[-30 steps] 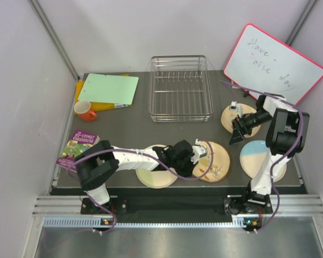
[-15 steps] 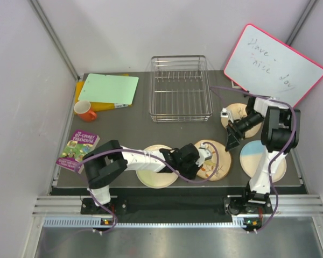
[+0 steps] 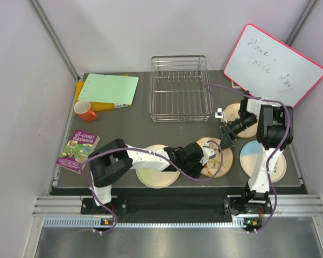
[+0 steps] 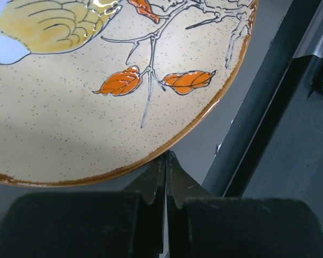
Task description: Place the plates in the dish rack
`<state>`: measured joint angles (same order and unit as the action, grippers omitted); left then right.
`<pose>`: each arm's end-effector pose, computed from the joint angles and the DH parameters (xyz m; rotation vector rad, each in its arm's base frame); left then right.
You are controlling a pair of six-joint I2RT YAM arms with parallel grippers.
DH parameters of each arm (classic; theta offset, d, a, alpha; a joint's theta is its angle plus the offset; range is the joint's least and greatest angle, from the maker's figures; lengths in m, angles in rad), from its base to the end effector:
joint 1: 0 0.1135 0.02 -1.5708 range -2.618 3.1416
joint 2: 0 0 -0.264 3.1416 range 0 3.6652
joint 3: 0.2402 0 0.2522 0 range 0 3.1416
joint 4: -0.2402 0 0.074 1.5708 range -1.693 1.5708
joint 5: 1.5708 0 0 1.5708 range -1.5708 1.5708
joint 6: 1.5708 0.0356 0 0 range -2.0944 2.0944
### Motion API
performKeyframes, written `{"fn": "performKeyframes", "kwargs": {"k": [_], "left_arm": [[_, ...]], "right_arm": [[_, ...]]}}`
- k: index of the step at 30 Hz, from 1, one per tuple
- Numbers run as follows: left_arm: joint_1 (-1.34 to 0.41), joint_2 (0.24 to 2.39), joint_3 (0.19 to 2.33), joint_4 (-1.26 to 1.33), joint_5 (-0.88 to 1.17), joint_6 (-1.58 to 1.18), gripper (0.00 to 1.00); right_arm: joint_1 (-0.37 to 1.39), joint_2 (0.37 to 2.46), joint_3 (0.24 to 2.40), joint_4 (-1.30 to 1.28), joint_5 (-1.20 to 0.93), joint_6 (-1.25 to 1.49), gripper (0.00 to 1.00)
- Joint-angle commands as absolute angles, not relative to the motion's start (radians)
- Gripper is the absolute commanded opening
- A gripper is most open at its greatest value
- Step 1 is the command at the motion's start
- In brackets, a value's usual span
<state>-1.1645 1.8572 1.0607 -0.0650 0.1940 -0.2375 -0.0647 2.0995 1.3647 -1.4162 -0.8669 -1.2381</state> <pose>0.1438 -0.3515 0.1509 1.2469 2.2850 -0.8147 0.3230 0.0063 0.1406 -1.1703 2.4263 1.4651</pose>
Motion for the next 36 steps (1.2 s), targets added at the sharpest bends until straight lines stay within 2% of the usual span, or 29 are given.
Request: {"fn": "performKeyframes", "kwargs": {"k": [1,4,13,21,22,24,25,29,31,32,35,36], "left_arm": [[-1.147,1.897,1.100,-0.012,0.141,-0.221,0.00],[-1.141,1.911,1.112,-0.008,0.130,-0.212,0.00],[-1.114,1.947,1.131,0.021,0.095,-0.196,0.00],[-1.109,1.934,1.114,0.023,0.087,-0.198,0.00],[-1.109,1.930,1.109,0.023,0.087,-0.196,0.00],[-1.109,1.922,1.097,0.023,0.083,-0.192,0.00],[-1.109,1.910,1.092,0.021,0.081,-0.187,0.00],[-1.094,1.856,1.065,0.005,0.081,-0.147,0.00],[-1.068,1.789,1.042,-0.056,0.090,-0.121,0.09],[-1.056,1.760,1.028,-0.075,0.098,-0.095,0.26],[-0.983,1.617,0.967,-0.123,0.144,-0.060,0.45],[-0.951,1.539,0.925,-0.127,0.152,-0.045,0.47]], "right_arm": [[0.023,2.141,1.304,-1.463,-0.868,-1.299,0.96],[0.038,2.138,1.255,-1.462,-0.868,-1.319,0.95],[0.044,2.114,1.158,-1.462,-0.841,-1.379,0.74],[0.043,2.091,1.138,-1.460,-0.818,-1.396,0.35],[0.040,2.086,1.137,-1.460,-0.815,-1.399,0.23],[0.031,2.069,1.134,-1.462,-0.813,-1.399,0.11],[0.028,2.063,1.134,-1.460,-0.813,-1.397,0.02],[0.008,1.990,1.134,-1.462,-0.819,-1.400,0.00],[-0.032,1.910,1.131,-1.465,-0.807,-1.413,0.00],[-0.041,1.878,1.128,-1.465,-0.801,-1.437,0.00],[-0.044,1.744,1.124,-1.463,-0.778,-1.477,0.00],[-0.044,1.700,1.138,-1.463,-0.782,-1.468,0.00]]}}
